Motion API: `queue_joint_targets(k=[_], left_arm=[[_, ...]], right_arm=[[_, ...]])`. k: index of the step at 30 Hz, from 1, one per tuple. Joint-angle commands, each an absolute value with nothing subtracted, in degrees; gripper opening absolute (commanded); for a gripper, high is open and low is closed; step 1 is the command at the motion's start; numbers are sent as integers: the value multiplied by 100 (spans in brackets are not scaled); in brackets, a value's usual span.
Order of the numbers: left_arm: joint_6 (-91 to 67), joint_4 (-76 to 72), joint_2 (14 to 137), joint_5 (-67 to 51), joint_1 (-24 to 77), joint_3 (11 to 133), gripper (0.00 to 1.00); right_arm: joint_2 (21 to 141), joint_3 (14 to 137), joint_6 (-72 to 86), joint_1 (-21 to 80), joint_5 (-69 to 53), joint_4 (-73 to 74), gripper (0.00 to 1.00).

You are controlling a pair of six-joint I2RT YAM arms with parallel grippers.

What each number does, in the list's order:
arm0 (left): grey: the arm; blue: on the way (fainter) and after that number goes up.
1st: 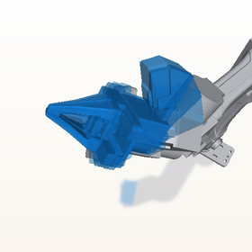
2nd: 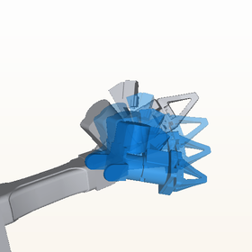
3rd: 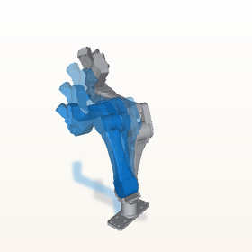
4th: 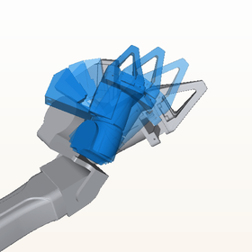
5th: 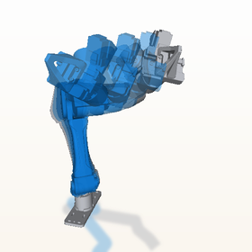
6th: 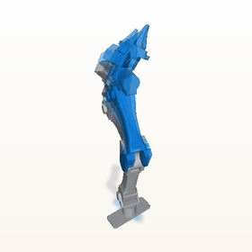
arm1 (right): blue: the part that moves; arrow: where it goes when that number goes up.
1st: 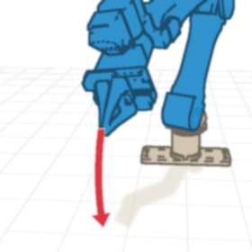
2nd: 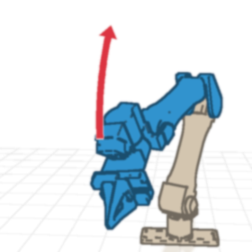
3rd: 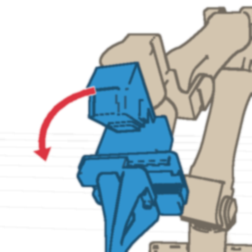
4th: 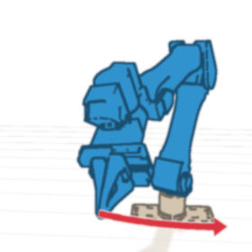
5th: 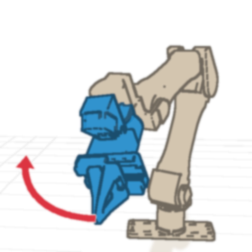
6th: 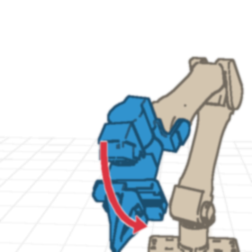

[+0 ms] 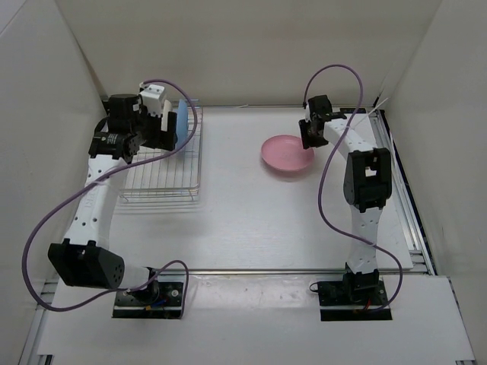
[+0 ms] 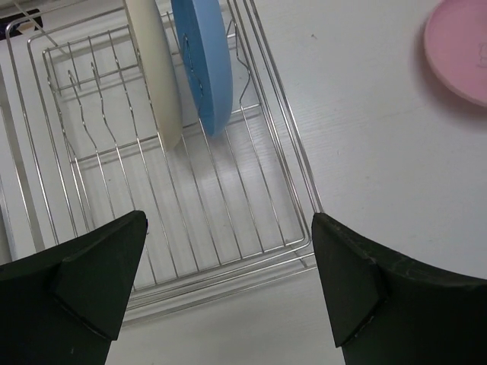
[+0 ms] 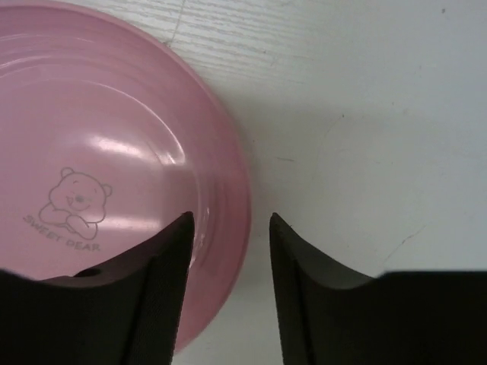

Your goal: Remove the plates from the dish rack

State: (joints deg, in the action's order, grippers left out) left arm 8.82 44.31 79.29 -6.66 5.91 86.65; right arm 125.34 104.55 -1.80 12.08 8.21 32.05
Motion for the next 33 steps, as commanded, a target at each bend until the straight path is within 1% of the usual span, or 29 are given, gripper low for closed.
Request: queue_joint_targets(k=[1, 2, 4, 5, 6, 8, 11, 15, 16, 17, 18, 19, 21, 22, 23, 25, 28, 31, 33], left_arm=[[528, 4034, 7594, -1212, 396, 8570, 100], [475, 3799, 7515, -1274, 300, 8456, 100], [229, 3360, 7287, -1405, 63, 7949, 100], [159, 3123, 7208, -1606, -34, 7780, 100], [89, 2824, 7207, -1704, -113, 7691, 100], [-122, 2681, 7207, -2020, -394, 7690, 100], [-237, 2487, 7514, -2591, -816, 7866, 100], [-238, 2172, 8050, -3680, -1309, 8077, 100], [-237, 2101, 8155, -4257, -1405, 8155, 98], [-185, 1892, 8391, -4524, -1563, 8208, 98], [-185, 1811, 8533, -4918, -1564, 8261, 97], [-132, 1758, 8682, -5052, -1643, 8340, 97], [-18, 1871, 9253, -5534, -1696, 8752, 97], [78, 1968, 9673, -5694, -1696, 9128, 97], [79, 2056, 9868, -5826, -1696, 9306, 97], [132, 2162, 10211, -6012, -1696, 9605, 97], [132, 2162, 10704, -6073, -1696, 9975, 97], [132, 2162, 11126, -6073, -1696, 10256, 97], [18, 2110, 11390, -6178, -1696, 10380, 94]], right_arm=[[12560, 10600, -255, 1204, 906, 3270, 50], [12560, 10600, -255, 1204, 905, 3322, 61], [12507, 10661, -255, 1204, 766, 3409, 69], [12507, 10713, -255, 1204, 765, 3410, 75], [12429, 10818, -255, 1152, 704, 3471, 75], [12183, 10819, -255, 1090, 634, 3542, 78], [11586, 10819, -202, 933, 370, 3682, 91], [10752, 11056, -656, 704, -403, 4454, 91], [10592, 11004, -790, 634, -543, 4621, 91], [10278, 10943, -956, 555, -876, 5006, 91], [10092, 10847, -1123, 554, -1044, 5201, 91], [9890, 10498, -1343, 467, -1168, 5334, 91], [9170, 9969, -1397, 360, -1257, 5388, 91], [8697, 9462, -1450, 273, -1309, 5388, 92], [8466, 9240, -1450, 194, -1310, 5388, 92], [8053, 8713, -1625, 193, -1380, 5388, 96], [7306, 8307, -1687, 141, -1223, 5493, 97], [6927, 8156, -1688, 141, -1222, 5493, 97], [6873, 8095, -1574, 141, -1160, 5554, 97]])
